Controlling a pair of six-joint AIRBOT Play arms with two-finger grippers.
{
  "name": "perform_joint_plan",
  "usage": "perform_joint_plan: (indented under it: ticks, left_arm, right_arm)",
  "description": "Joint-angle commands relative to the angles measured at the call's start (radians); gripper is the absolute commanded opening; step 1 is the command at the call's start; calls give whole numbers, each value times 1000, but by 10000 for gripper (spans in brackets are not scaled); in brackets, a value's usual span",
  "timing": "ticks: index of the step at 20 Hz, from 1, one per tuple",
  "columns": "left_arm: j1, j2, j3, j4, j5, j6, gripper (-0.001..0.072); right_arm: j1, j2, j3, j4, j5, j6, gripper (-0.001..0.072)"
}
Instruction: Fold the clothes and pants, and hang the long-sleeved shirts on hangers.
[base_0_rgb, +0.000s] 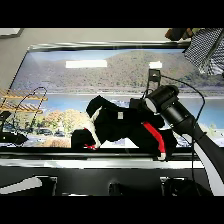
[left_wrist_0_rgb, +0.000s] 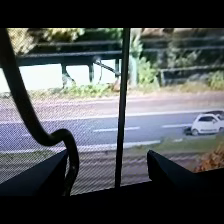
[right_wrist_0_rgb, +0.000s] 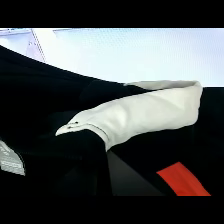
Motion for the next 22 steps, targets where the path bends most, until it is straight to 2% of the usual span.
perform_joint_plan:
  ticks: [1,2,3,4,5,6,8,10,15,22]
  left_arm:
    - [-1,-23,-4,5,1,-1,536]
    - [-1,-28,-4,5,1,-1,521]
    - [-1,-30,-4,5,1,-1,417]
    - [-1,-30,-4,4,1,-1,255]
    - [-1,-30,-4,0,0,-1,139]
    - [-1,-30,-4,-15,1,-1,86]
    - [-1,-29,0,-55,0,-1,25]
    - [-2,-20,14,-121,0,0,25]
    - [-69,50,87,-161,1,-1,24]
    - [-147,192,157,-337,11,-20,23]
  right_arm:
    - [0,0,1,0,0,-1,48]
    - [0,0,0,0,0,-1,48]
    - [0,0,0,0,0,-1,48]
    - [0,0,0,0,0,-1,48]
    - [0,0,0,0,0,-1,48]
    - [0,0,0,0,0,-1,48]
    - [0,0,0,-3,0,-1,48]
    - [0,0,1,-4,0,-1,48]
    - [0,0,0,-16,1,-1,48]
    - [0,0,0,-19,0,-2,48]
